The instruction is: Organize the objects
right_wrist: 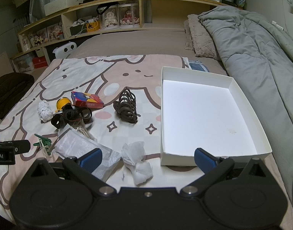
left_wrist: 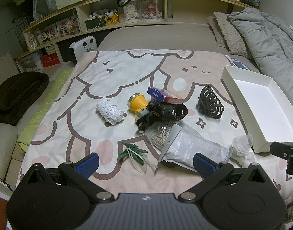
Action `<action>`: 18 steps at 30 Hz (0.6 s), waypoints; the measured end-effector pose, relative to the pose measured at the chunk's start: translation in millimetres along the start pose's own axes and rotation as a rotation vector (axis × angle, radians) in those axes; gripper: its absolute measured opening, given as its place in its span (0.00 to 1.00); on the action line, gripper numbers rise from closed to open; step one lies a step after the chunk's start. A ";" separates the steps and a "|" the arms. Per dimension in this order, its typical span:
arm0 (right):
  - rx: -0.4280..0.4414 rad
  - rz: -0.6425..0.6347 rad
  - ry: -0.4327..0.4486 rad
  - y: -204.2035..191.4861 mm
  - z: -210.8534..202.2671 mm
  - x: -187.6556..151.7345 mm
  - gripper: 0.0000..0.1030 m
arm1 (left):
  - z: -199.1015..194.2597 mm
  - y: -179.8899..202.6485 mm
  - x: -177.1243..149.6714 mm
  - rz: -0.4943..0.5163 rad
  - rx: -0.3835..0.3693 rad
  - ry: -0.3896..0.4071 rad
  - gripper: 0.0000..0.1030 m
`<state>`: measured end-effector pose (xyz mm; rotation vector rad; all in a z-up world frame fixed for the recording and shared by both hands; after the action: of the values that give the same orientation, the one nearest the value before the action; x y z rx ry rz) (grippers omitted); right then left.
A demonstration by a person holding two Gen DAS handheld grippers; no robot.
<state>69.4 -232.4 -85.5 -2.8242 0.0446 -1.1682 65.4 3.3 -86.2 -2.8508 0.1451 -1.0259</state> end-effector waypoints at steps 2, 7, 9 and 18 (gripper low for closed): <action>0.000 0.000 0.000 0.0 0.0 0.1 1.00 | 0.2 0.2 -0.1 -0.001 0.000 0.000 1.00; 0.000 0.000 -0.001 0.2 0.5 -0.4 1.00 | 0.2 0.1 0.0 -0.001 0.001 0.000 1.00; 0.000 0.000 -0.001 -0.1 -0.7 0.7 1.00 | 0.1 0.0 0.0 -0.001 0.001 0.000 1.00; -0.001 -0.001 -0.002 -0.3 1.2 -0.8 1.00 | -0.8 -0.8 0.4 -0.003 0.002 0.000 1.00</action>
<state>69.7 -231.9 -86.9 -2.8264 0.0436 -1.1661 65.3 3.9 -85.2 -2.8496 0.1402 -1.0255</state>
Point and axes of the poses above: each gripper's, at about its wrist camera, not at the fingertips, and z roughly the way its jaws point, y to its right, x to its top, the point moved 10 cm from there along z, roughly the way its jaws point, and after that the axes turned 5 degrees about z, right-handed, at the moved point
